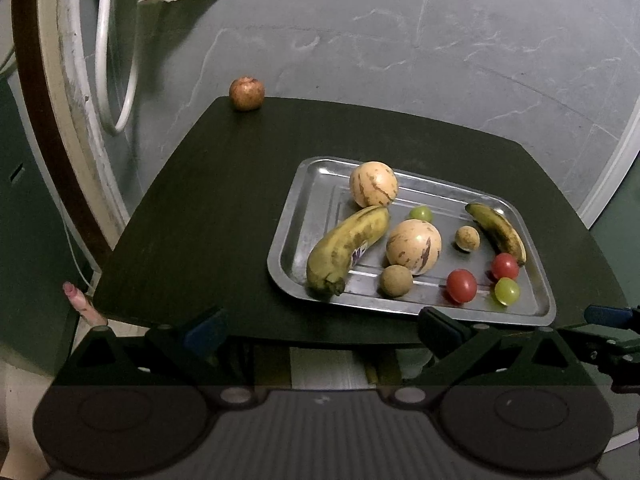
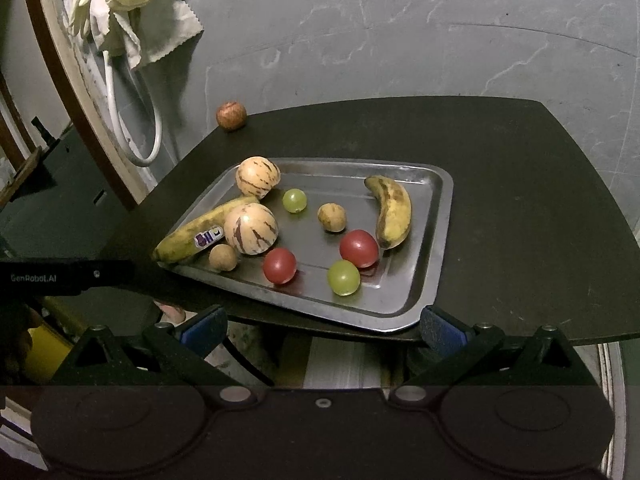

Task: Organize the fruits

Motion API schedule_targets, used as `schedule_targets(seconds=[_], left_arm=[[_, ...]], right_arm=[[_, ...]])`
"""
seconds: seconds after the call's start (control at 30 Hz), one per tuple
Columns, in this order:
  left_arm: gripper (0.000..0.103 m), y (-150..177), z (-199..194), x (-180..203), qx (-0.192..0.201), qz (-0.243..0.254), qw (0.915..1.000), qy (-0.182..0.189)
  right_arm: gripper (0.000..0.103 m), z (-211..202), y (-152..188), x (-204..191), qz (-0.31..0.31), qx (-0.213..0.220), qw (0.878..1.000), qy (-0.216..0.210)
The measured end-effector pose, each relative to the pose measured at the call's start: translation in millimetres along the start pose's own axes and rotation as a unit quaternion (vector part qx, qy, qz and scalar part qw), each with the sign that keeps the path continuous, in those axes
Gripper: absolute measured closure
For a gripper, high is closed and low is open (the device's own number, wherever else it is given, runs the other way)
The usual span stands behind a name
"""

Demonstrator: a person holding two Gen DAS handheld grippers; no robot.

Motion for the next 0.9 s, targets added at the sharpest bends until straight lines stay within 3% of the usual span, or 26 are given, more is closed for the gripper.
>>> schedule_targets(seconds=[0.9], left_arm=[[0.001, -3.0, -1.1, -1.3, 0.003, 0.002, 1.0, 0.001]], right_arm=[[0.001, -0.1, -5.1, -3.0, 0.0, -0.002, 1.0, -0.001]])
Point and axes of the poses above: each gripper's, at about its wrist camera, not at the fingertips, and z roughly the way its jaws point, x to its right, y to its underside, the point moved 2 cm from there along z, roughly the way its jaws point, and after that the axes turned 5 degrees about y, right-handed, at the moved point
